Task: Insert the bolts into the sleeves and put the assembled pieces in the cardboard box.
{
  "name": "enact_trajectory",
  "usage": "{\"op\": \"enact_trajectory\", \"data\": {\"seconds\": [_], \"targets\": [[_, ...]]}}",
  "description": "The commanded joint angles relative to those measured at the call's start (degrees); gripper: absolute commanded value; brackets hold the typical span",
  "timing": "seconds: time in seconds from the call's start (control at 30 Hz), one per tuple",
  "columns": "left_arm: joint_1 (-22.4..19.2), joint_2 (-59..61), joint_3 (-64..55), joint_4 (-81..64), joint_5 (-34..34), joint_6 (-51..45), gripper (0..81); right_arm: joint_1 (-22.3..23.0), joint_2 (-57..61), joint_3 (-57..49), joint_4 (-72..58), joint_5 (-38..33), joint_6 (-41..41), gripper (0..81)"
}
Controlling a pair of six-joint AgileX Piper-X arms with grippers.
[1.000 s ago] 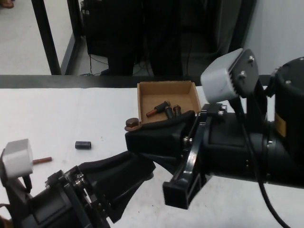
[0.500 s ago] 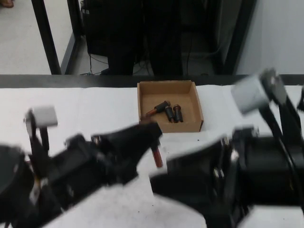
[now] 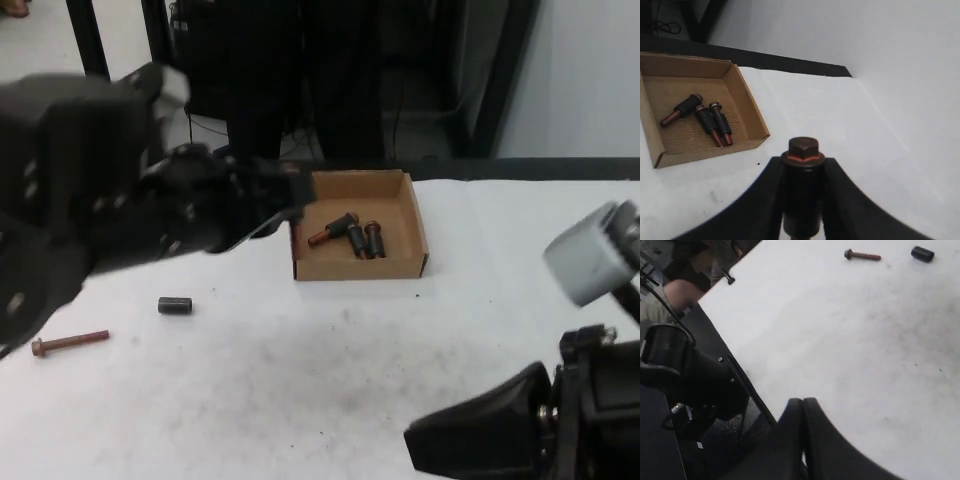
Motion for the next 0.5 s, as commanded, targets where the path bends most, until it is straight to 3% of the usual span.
{"op": "enact_trajectory", "data": {"seconds": [0.0,0.47], "targets": [[0.11,4.44,-5.54,4.59,1.00,1.56,0.8,-0.03,0.85,0.02,1.44,1.31,-0.10,0.2],[0.11,30.02,-35.02,23.70,1.17,10.47,0.8,-8.18,2.02,0.02,6.20,0.37,-5.45,0.2]]}}
